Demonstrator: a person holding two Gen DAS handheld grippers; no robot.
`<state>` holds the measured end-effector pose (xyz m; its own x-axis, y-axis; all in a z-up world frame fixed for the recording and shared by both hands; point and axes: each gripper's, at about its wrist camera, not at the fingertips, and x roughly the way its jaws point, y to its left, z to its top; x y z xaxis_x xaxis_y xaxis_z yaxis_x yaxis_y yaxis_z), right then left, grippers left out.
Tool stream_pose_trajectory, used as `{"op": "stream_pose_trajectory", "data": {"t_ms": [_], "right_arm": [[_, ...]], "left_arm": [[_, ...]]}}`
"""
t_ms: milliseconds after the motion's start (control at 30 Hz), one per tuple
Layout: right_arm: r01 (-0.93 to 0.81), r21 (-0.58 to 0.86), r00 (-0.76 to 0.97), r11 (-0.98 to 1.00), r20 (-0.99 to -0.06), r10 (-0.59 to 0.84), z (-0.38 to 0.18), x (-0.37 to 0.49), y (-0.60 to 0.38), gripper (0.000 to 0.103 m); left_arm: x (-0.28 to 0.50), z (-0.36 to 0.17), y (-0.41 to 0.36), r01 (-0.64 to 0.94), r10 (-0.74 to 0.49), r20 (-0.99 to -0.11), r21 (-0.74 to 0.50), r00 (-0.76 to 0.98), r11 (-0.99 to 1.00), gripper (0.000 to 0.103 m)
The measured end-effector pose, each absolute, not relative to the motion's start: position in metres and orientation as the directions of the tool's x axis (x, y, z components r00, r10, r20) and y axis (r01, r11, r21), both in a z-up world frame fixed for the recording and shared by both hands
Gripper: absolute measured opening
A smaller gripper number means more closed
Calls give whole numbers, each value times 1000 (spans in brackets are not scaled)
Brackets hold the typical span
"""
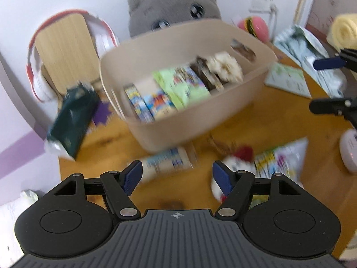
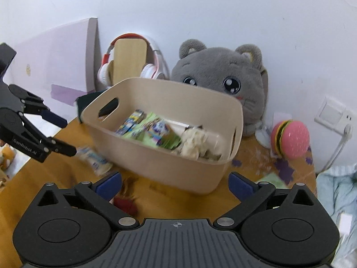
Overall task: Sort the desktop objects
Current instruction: 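Move both tools back toward the Hello Kitty plush and chip bag, then grasp the white Easy Fe chip bag with the right tool while the left tool grasps the blue-white tissue pack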
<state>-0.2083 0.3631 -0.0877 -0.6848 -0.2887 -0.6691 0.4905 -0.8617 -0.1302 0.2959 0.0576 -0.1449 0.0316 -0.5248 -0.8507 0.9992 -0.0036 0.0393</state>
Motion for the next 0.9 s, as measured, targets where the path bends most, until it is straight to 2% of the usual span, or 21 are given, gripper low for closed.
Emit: {"op": "stream_pose_trajectory", "data": {"t_ms": [233,400,900], "right_arm": [[549,-33,-623,-835,-682,-382,-106,-169,359,103],[591,-42,-591,-806,-702,-397,-122,-150,342,103],[613,-64,-547,-787,-753,-365,-162,-142,313,103]], "left_arm": [[274,-172,99,992,-456,-890,24,-35,-123,72],[258,-188,117,976,-409,-910,23,-71,-218,72],[245,-224,126,961,-335,-936,-15,-111,-276,72]]}}
